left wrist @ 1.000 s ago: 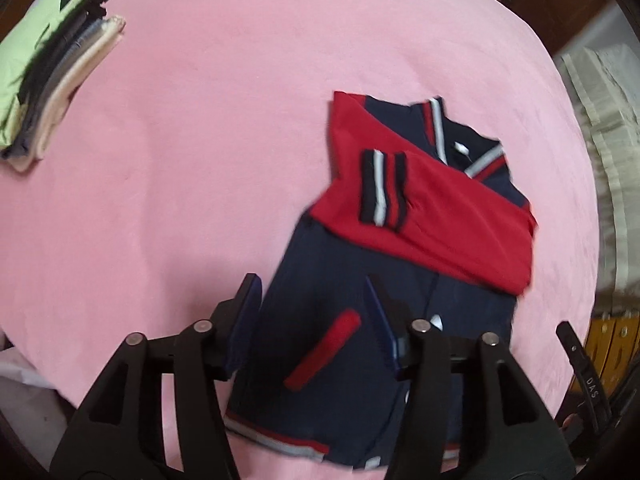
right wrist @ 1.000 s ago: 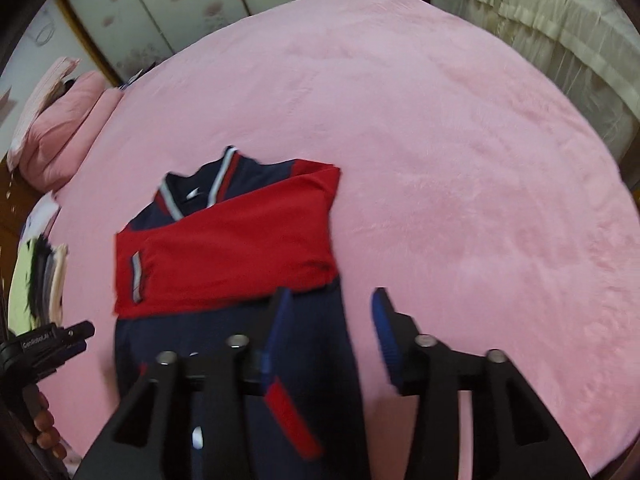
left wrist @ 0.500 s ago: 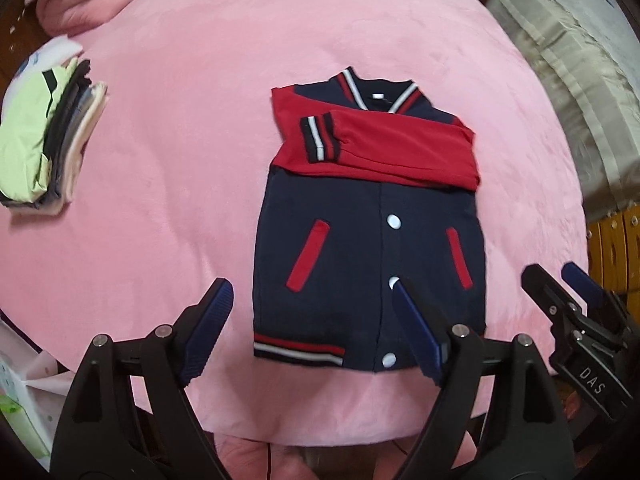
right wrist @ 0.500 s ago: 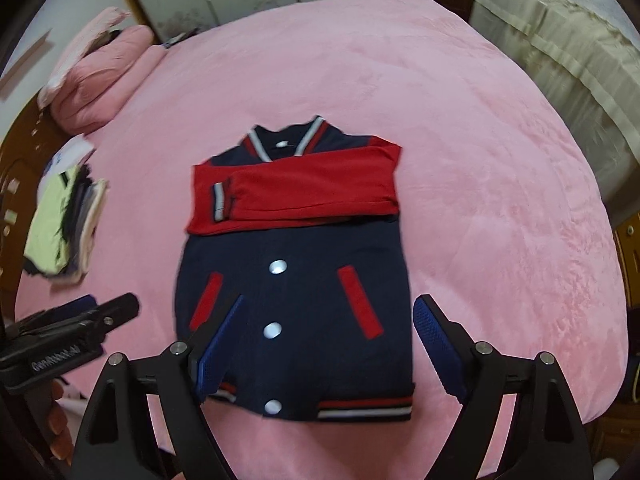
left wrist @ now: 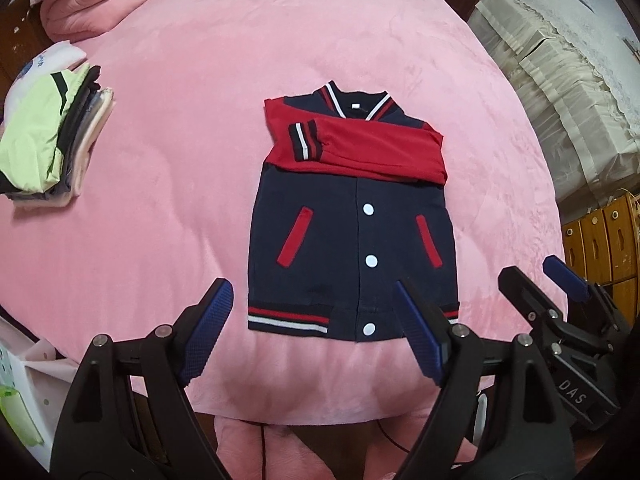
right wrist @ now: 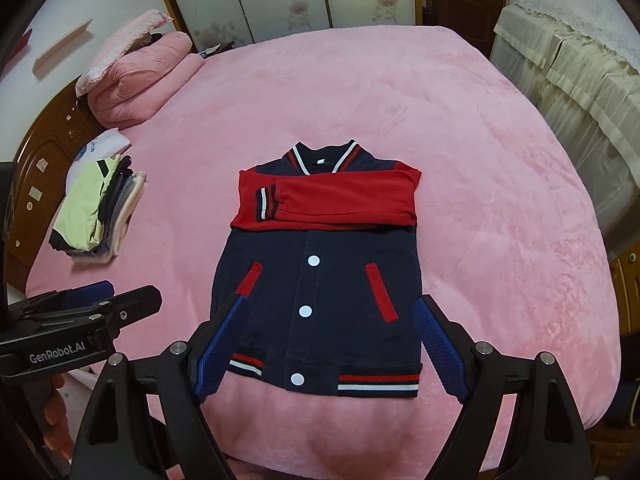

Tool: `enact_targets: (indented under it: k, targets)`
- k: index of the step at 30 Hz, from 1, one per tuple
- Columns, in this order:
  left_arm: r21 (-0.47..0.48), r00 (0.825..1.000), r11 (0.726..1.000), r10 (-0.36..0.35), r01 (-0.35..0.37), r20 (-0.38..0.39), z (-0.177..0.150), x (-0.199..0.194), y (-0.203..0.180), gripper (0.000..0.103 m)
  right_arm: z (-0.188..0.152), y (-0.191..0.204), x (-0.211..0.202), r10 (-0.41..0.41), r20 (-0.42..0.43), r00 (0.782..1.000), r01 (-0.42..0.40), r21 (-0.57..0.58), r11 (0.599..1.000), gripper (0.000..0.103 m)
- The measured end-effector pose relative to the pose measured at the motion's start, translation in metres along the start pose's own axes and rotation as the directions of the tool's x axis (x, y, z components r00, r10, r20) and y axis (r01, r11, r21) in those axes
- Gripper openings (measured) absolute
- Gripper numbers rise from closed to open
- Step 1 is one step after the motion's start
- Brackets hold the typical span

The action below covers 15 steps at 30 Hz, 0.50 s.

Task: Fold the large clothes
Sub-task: 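Move both open grippers toward the jacket hem ribbing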

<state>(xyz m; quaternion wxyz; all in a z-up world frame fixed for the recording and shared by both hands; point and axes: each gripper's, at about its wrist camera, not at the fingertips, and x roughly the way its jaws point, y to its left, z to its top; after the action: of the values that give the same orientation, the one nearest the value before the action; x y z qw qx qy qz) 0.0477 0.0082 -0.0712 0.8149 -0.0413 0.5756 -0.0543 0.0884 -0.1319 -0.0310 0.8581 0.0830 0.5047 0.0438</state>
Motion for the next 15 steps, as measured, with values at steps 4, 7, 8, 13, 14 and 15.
enact_targets:
  k: [4,7,8,13,14,15]
  targets:
    - [0.021,1.0,1.0,-0.013,0.013,0.011,-0.017,0.004,0.002,0.08,-0.015,-0.003,-0.005,0.022,-0.001,1.0,-0.022,0.012,1.0,0.086]
    - [0.052,1.0,0.999,-0.013,0.013,-0.003,-0.036,0.017,0.006,0.08,-0.033,-0.01,0.002,0.035,-0.012,0.999,-0.034,0.023,0.999,0.086]
    - [0.057,1.0,0.998,-0.02,0.021,-0.014,-0.043,0.025,0.009,0.08,-0.041,-0.012,0.006,0.041,-0.015,0.999,-0.04,0.026,0.999,0.086]
    - [0.051,0.996,0.999,0.01,-0.006,-0.092,-0.073,0.071,0.029,0.08,-0.085,-0.026,0.031,0.05,-0.065,0.997,-0.046,0.056,0.997,0.086]
    - [0.053,0.994,0.998,0.025,-0.019,-0.108,-0.078,0.079,0.033,0.08,-0.094,-0.03,0.037,0.047,-0.096,0.994,-0.041,0.065,0.997,0.086]
    - [0.056,0.992,0.998,0.031,-0.024,-0.125,-0.083,0.089,0.037,0.079,-0.102,-0.034,0.042,0.042,-0.124,0.991,-0.034,0.068,0.997,0.086]
